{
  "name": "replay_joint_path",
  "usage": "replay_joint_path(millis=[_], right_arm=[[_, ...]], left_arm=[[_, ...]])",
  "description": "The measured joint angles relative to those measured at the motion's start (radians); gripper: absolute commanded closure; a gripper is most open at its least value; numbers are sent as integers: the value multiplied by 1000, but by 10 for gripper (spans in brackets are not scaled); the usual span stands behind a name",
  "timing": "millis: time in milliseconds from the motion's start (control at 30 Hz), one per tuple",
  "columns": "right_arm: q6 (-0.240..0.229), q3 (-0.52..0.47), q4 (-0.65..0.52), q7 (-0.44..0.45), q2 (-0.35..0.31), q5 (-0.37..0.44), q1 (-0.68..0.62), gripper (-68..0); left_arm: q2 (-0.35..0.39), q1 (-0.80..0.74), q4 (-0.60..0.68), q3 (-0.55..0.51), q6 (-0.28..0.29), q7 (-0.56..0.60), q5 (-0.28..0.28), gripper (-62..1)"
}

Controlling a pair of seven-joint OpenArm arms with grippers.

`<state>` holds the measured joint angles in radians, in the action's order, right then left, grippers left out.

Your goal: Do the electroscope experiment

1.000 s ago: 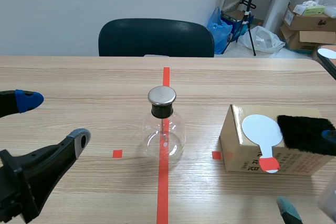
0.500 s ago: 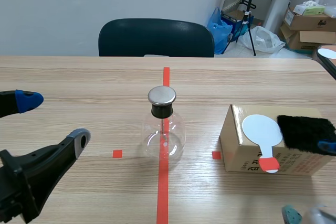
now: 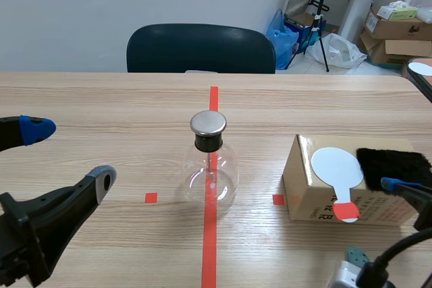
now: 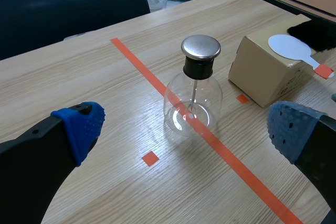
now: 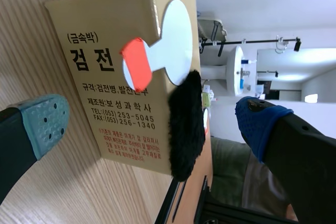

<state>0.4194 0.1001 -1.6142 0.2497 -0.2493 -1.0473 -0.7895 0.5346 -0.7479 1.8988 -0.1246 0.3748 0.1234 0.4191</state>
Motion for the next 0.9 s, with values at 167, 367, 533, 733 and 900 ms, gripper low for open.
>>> replay_joint_path(millis=[167, 367, 533, 733, 900], right_arm=[[92, 50, 77, -50, 0, -38, 62, -679], [127, 109, 126, -151, 0, -58, 116, -679], [128, 158, 137, -232, 0, -80, 155, -679], [134, 194, 137, -259, 0, -101, 182, -679], [134, 197, 137, -268, 0, -131, 185, -679]], left_arm=[[0, 0, 0, 0, 0, 0, -2, -623], [0, 0, 0, 0, 0, 0, -2, -623], [0, 0, 0, 0, 0, 0, -2, -623], [0, 0, 0, 0, 0, 0, -3, -623], [0, 0, 0, 0, 1, 0, -2, -623]])
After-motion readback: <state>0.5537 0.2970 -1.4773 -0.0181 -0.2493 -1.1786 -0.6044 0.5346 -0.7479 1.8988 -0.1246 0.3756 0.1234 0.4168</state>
